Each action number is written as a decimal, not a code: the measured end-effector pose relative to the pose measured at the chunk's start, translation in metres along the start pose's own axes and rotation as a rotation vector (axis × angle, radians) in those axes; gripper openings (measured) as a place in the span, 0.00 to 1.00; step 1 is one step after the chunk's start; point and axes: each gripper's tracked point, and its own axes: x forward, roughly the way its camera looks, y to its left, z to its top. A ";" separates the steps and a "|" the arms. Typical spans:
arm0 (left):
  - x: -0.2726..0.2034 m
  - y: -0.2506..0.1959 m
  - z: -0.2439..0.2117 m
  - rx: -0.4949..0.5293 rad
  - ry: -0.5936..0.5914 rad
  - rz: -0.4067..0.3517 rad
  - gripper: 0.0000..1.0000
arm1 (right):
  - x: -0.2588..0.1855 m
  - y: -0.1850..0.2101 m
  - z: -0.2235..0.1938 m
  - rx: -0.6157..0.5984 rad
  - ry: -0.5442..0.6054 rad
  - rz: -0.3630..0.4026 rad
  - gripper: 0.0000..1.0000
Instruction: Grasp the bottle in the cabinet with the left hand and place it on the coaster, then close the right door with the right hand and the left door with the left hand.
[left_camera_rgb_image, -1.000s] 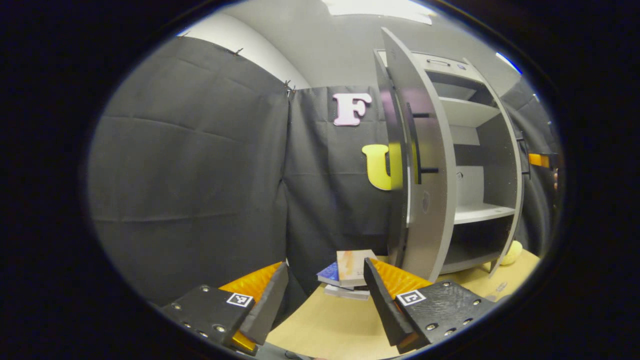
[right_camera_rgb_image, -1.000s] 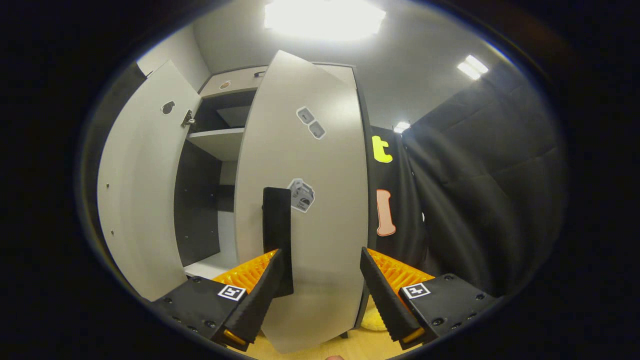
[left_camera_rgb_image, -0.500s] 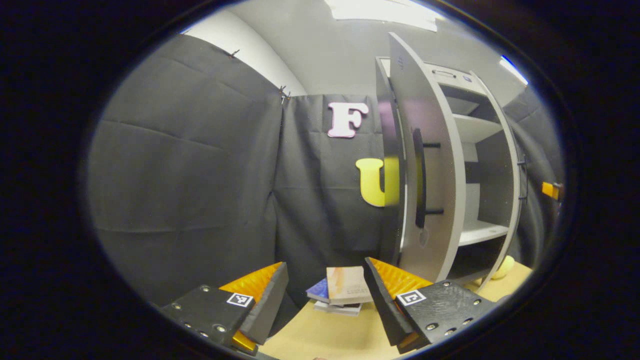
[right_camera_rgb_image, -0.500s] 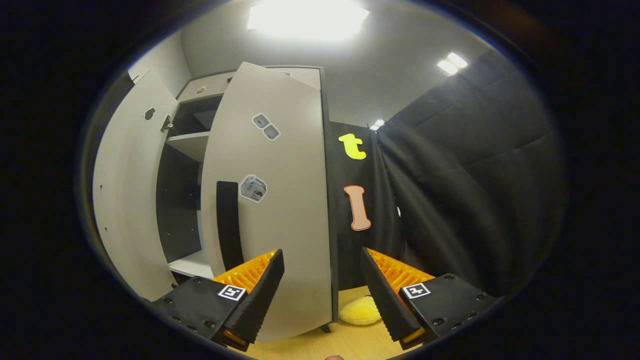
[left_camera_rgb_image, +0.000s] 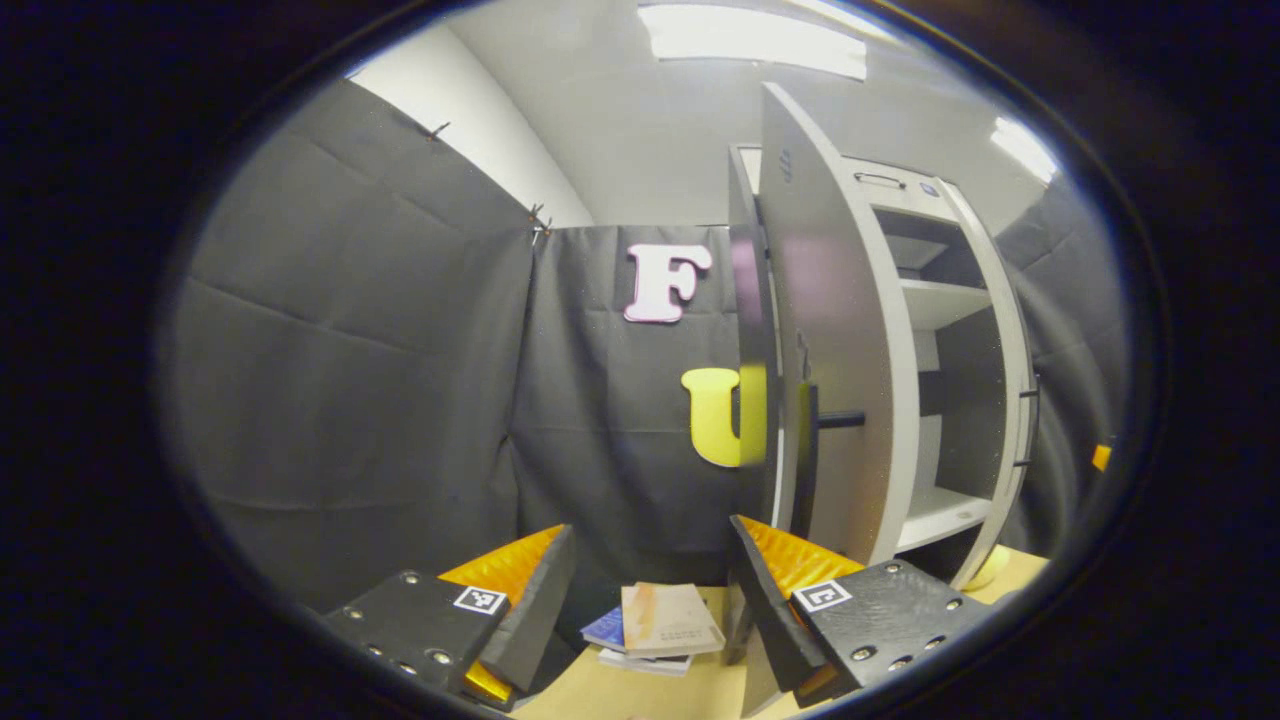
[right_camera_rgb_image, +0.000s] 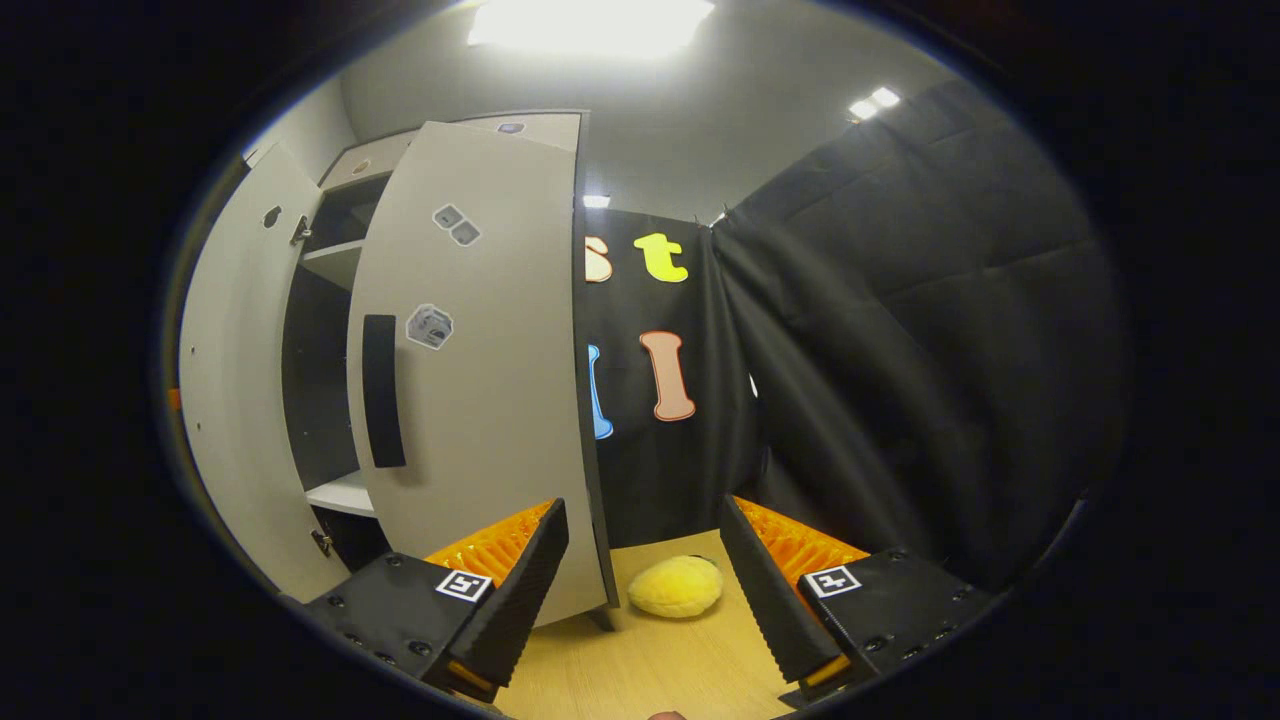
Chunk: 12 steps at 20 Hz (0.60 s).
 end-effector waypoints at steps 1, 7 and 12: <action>0.000 -0.008 0.001 0.005 -0.002 -0.004 0.95 | -0.002 -0.006 -0.002 -0.001 0.004 -0.003 0.98; -0.001 -0.017 0.003 0.072 -0.009 0.053 0.94 | -0.002 -0.034 -0.010 -0.014 0.030 -0.012 0.98; -0.002 -0.014 0.003 0.049 0.004 0.083 0.94 | 0.001 -0.044 -0.013 -0.008 0.043 0.004 0.97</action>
